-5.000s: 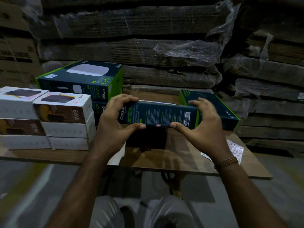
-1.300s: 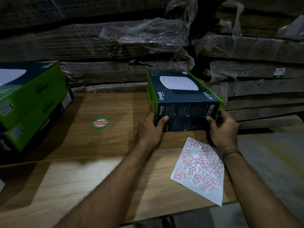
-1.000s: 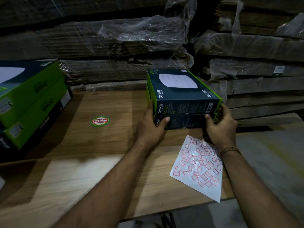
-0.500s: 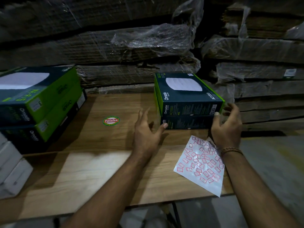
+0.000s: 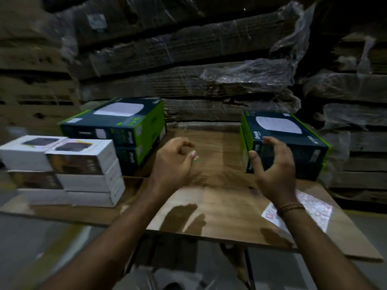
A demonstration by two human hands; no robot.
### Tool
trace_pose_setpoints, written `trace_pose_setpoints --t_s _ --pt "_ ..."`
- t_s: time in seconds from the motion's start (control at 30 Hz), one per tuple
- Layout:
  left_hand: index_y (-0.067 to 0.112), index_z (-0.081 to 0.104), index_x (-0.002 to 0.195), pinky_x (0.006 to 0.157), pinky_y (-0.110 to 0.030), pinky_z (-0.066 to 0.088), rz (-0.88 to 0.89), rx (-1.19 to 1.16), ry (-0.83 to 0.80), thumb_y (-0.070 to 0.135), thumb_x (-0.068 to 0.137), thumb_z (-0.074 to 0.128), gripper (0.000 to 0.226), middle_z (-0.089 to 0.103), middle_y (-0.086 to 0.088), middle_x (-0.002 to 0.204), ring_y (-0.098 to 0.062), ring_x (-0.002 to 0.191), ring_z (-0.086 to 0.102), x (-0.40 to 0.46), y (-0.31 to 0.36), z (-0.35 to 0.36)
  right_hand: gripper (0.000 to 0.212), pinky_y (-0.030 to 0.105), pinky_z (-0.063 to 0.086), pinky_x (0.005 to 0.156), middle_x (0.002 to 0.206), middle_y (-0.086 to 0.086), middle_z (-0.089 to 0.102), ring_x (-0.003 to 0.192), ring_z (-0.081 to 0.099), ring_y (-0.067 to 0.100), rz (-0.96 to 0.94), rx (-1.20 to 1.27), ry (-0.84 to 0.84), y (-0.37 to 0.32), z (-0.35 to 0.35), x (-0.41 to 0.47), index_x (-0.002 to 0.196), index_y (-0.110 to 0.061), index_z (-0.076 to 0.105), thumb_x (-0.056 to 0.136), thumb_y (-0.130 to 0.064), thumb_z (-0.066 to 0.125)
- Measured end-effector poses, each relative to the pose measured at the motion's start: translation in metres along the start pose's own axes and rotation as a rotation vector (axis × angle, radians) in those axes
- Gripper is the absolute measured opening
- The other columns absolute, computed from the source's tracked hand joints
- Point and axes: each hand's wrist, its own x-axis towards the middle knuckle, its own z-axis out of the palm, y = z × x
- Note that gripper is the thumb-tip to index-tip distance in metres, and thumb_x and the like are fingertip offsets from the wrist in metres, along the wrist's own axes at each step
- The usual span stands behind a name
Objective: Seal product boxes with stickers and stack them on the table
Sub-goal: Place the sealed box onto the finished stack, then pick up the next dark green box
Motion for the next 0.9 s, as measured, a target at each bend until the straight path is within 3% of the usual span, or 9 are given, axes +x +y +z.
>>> trace_pose_setpoints --t_s 0.2,0.27,0.33,0.43,0.57,0.67,0.73,0.8,0.9 --pt "0.019 0.075 0.107 0.082 -0.018 0.048 0.125 0.131 0.096 0.026 0.097 0.075 0.012 0.071 0.007 0.104 -0.004 0.093 0.062 0.034 0.017 -0.074 0.047 0.04 0.052 0.101 0.122 -0.004 0.064 0.117 0.06 0.015 -0.017 0.165 -0.204 -0.089 0.058 0.013 0.132 -0.022 0.063 0.097 -0.053 0.067" --pt "0.018 0.076 0.109 0.087 -0.023 0.048 0.134 0.206 0.101 0.028 0.097 0.075 0.016 0.072 0.001 0.109 -0.009 0.098 0.061 0.048 0.009 -0.096 0.042 0.041 0.053 0.098 0.119 -0.005 0.065 0.113 0.061 0.014 -0.016 0.183 -0.223 -0.113 0.076 0.017 0.129 -0.022 0.064 0.098 -0.05 0.069" --pt "0.016 0.077 0.11 0.088 -0.029 0.049 0.103 0.236 0.109 0.029 0.097 0.076 0.018 0.072 -0.002 0.113 -0.015 0.102 0.064 0.061 -0.002 -0.116 0.04 0.038 0.054 0.092 0.117 -0.006 0.065 0.11 0.061 0.012 0.003 0.207 -0.241 -0.135 0.091 0.022 0.128 -0.025 0.063 0.099 -0.051 0.067" --pt "0.015 0.078 0.107 0.084 -0.026 0.047 0.063 0.244 0.161 0.028 0.095 0.077 0.017 0.073 -0.001 0.111 -0.016 0.099 0.066 0.08 -0.02 -0.145 0.043 0.032 0.053 0.089 0.116 -0.004 0.068 0.107 0.064 0.011 0.052 0.265 -0.276 -0.163 0.113 0.03 0.129 -0.023 0.063 0.098 -0.052 0.068" --pt "0.015 0.081 0.106 0.086 -0.03 0.054 -0.034 0.328 0.166 0.034 0.094 0.077 0.023 0.078 -0.003 0.105 -0.019 0.098 0.071 0.109 -0.055 -0.18 0.053 0.036 0.057 0.09 0.107 -0.004 0.071 0.101 0.068 0.016 0.238 0.315 -0.344 -0.191 0.143 0.044 0.129 -0.022 0.063 0.095 -0.062 0.066" --pt "0.013 0.077 0.117 0.094 -0.041 0.058 -0.185 0.502 0.046 0.052 0.091 0.073 0.048 0.076 -0.011 0.118 -0.03 0.111 0.07 0.132 -0.089 -0.2 0.074 0.041 0.057 0.095 0.113 -0.001 0.07 0.108 0.068 0.023 0.398 0.293 -0.484 -0.207 0.17 0.05 0.134 -0.019 0.058 0.088 -0.077 0.062" --pt "0.008 0.07 0.128 0.098 -0.045 0.056 -0.337 0.662 -0.091 0.063 0.09 0.072 0.067 0.071 -0.017 0.129 -0.038 0.12 0.066 0.144 -0.106 -0.207 0.106 0.05 0.059 0.097 0.13 0.004 0.067 0.117 0.067 0.027 0.465 0.304 -0.585 -0.219 0.188 0.05 0.142 -0.02 0.053 0.07 -0.096 0.054" --pt "0.008 0.063 0.139 0.102 -0.043 0.053 -0.47 0.784 -0.246 0.068 0.092 0.069 0.077 0.066 -0.018 0.137 -0.038 0.126 0.062 0.152 -0.119 -0.211 0.135 0.054 0.057 0.102 0.143 0.006 0.062 0.126 0.063 0.03 0.544 0.341 -0.672 -0.228 0.204 0.05 0.15 -0.018 0.047 0.05 -0.109 0.047" --pt "0.009 0.054 0.152 0.104 -0.038 0.05 -0.562 0.842 -0.445 0.068 0.095 0.065 0.082 0.061 -0.016 0.147 -0.035 0.129 0.06 0.16 -0.131 -0.214 0.153 0.052 0.052 0.109 0.15 0.008 0.057 0.132 0.059 0.031 0.659 0.395 -0.738 -0.239 0.223 0.053 0.154 -0.014 0.042 0.036 -0.112 0.05"
